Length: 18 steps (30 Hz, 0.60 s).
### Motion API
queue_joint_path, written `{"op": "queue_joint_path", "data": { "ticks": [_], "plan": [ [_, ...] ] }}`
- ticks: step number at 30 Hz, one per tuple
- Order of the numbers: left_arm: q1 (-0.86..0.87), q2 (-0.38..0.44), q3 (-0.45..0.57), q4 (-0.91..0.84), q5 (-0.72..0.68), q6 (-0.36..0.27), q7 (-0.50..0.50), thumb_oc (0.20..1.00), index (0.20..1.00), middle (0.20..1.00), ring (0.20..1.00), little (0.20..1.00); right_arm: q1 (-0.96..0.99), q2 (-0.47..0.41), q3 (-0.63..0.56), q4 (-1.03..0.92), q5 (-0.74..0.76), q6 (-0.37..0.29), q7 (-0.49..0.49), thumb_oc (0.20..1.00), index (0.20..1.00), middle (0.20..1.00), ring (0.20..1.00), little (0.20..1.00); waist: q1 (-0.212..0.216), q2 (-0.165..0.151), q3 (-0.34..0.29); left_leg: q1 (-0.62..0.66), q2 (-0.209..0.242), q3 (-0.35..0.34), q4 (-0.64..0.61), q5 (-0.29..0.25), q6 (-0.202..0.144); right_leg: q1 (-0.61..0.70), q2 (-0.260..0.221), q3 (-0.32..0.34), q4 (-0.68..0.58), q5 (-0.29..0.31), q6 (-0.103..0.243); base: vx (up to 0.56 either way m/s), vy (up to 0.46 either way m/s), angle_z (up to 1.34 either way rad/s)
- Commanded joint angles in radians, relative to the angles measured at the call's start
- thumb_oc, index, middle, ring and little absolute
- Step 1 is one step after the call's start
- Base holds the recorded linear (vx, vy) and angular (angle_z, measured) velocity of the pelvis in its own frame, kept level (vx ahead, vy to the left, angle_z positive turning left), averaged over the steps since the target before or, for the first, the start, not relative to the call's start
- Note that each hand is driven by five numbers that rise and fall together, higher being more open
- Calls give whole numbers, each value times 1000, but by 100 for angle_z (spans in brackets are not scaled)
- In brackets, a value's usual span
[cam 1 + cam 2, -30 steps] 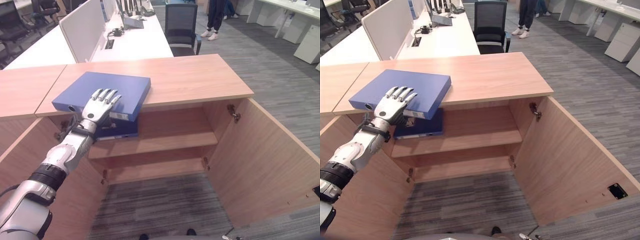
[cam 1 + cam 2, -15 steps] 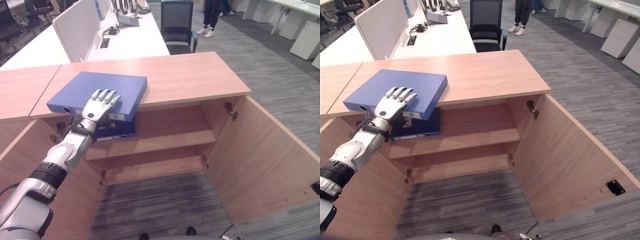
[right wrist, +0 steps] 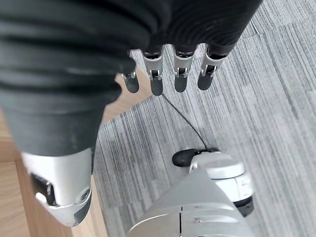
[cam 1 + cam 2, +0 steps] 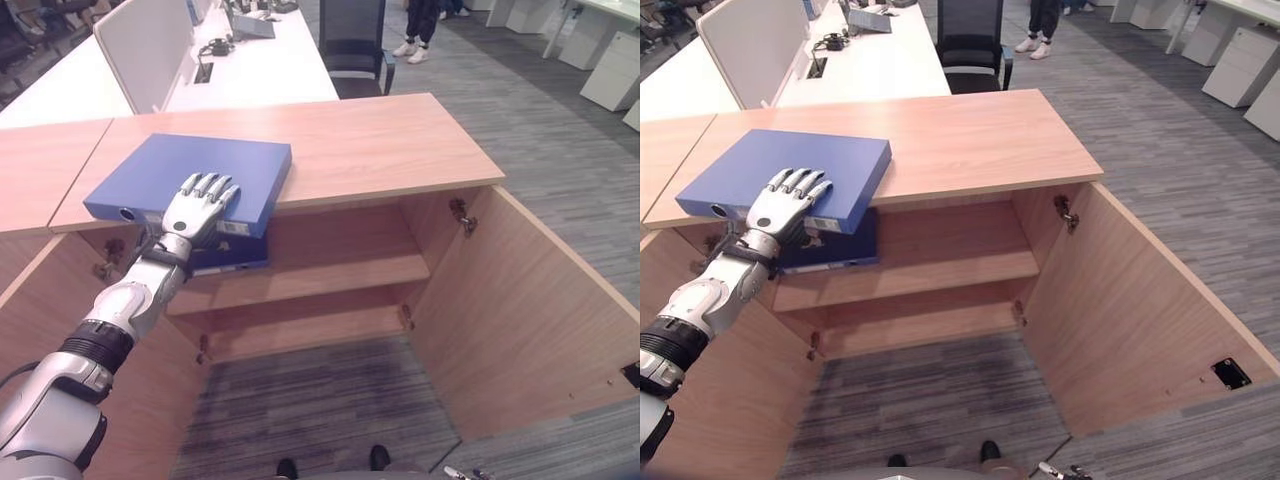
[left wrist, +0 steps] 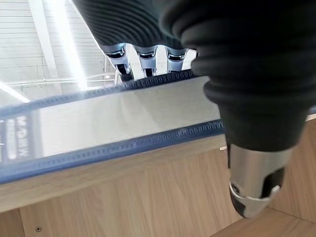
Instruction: Put the empty folder in the office cabinet
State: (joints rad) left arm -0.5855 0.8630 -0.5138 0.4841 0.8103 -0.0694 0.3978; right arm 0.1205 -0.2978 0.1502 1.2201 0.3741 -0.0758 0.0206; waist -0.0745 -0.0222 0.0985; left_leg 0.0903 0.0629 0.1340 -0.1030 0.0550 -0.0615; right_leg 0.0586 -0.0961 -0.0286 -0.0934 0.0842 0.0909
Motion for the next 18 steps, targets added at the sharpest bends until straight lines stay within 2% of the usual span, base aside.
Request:
{"op": "queue_joint_path", "data": {
  "ticks": [1,3,4,5,18],
  "plan": [
    [-180,7,5,82,-24,30,19,1000,1000,1000,1000,1000,-60,-27,-6,27,42,-7,-10,1000,1000,1000,1000,1000,1,-9,23,80,8,17,16,-141,-18,40,-44,37,68,-128,102,8,18,-4],
    [-181,7,5,86,-26,31,17,1000,1000,1000,1000,1000,-59,-27,-6,27,43,-8,-11,1000,1000,1000,1000,1000,0,-12,24,80,7,18,16,-142,-17,37,-43,37,69,-127,102,5,22,-4],
    [-182,6,4,88,-27,30,15,736,736,736,736,736,-58,-26,-8,27,46,-8,-11,1000,1000,1000,1000,1000,0,-12,25,79,7,19,16,-142,-17,36,-44,38,70,-127,103,0,30,-4],
    [-186,5,1,92,-27,29,15,200,200,200,200,200,-59,-25,-8,28,47,-8,-10,1000,1000,1000,1000,1000,-1,-14,26,78,7,20,16,-142,-16,34,-45,40,70,-125,104,0,0,0],
    [-163,-2,28,77,-44,26,23,200,200,200,200,200,-57,-20,-8,27,53,-9,-12,1000,1000,1000,1000,1000,2,-18,22,87,5,23,16,-145,-13,40,-45,45,68,-126,102,0,4,-1]
  ]
}}
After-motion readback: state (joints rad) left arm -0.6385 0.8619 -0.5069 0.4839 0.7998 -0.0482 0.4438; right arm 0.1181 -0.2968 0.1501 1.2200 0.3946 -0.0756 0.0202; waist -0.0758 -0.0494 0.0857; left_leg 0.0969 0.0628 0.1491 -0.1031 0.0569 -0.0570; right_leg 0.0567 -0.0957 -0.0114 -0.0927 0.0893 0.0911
